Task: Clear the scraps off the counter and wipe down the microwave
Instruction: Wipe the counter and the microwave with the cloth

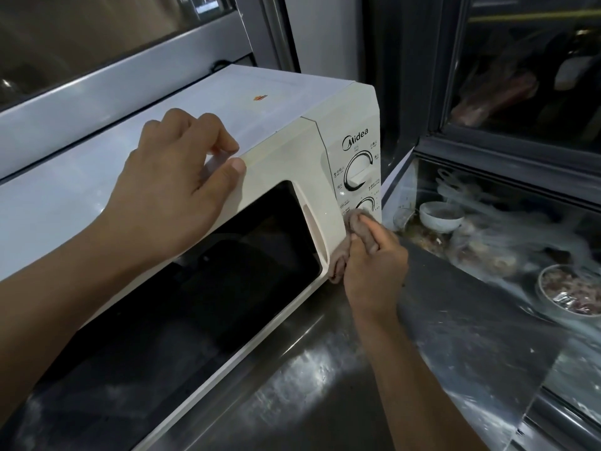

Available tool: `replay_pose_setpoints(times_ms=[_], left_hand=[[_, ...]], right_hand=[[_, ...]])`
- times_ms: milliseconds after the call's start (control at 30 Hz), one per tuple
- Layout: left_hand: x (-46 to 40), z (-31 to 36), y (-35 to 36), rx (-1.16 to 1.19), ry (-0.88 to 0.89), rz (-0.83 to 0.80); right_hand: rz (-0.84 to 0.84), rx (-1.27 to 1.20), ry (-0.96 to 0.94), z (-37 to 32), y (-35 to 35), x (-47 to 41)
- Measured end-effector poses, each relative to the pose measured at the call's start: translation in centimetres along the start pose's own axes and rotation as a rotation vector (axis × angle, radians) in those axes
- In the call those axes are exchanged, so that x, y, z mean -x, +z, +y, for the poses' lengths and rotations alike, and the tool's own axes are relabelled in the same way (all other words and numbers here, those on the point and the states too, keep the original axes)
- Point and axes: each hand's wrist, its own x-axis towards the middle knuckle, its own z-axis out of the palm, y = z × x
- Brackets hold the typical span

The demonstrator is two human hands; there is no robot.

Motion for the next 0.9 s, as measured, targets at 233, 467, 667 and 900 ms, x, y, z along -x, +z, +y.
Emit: replay_pose_setpoints(times_ms=[233,467,667,900], left_hand=[[-0.1,-0.4,0.2,0.002,0.019,0.016],[-0.2,-0.7,0.4,0.004,0.032,0.030],[-0.1,-0.2,0.1,0.014,0.008,0.010],[0.0,0.4,-0.3,0.017,-0.010,-0.013]], right_hand=[[0.020,0.084,0.236,4.2,0.0,-0.5],[0.002,0.064,0.137,5.0,0.0,-6.8],[-0.146,0.041,0.319,6.5,-1.0,-7.7],[-0.236,0.178,0.007,0.8,-2.1,-9.9]])
